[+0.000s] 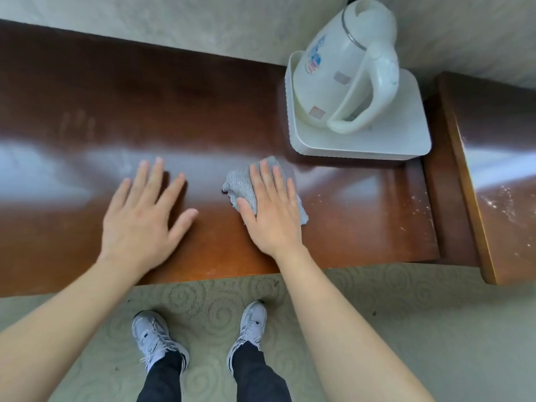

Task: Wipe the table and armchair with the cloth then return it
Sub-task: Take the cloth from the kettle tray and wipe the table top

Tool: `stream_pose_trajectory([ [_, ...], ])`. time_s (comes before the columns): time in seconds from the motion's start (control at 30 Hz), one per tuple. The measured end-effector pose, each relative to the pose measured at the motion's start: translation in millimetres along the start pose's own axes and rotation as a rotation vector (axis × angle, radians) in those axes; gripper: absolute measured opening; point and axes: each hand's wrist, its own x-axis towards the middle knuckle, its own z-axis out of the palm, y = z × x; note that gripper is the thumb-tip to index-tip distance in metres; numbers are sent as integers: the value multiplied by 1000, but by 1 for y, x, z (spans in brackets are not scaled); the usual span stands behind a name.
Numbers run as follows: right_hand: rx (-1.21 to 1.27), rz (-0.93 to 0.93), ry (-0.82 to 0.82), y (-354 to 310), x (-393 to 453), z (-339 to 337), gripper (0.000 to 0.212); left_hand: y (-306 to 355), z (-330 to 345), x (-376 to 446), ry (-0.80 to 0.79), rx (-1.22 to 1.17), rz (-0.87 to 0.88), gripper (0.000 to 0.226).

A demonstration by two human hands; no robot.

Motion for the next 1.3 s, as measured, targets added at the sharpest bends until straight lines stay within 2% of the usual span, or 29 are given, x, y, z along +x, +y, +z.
stream_pose_trajectory([
  [0.2,17,36,-15,56,-67,2,66,98,20,8,-17,-53,110,79],
  [0.33,34,141,16,121,-69,-10,65,144,32,30,-30,-50,98,81],
  [0.57,-10,368,104,266,-51,-47,68,155,43,43,-93,54,67,87],
  [0.67,28,421,117,305,-53,-58,64,155,46,43,-81,51,71,88],
  [0.77,32,499,168,298,-52,-54,60,155,48,43,-73,58,72,89],
  [0.83,22,598,197,275,-54,-47,60,156,48,43,-69,65,73,89],
  [0.9,14,611,190,245,-57,-39,61,156,47,43,-69,65,73,90],
  [1.13,14,294,151,120,-51,-6,65,158,42,43,-102,60,74,93],
  [1.2,-5,222,134,111,-47,-2,64,158,42,44,-104,57,76,94],
  [1.3,-39,97,96,137,-27,-13,65,158,43,44,-111,73,72,95],
])
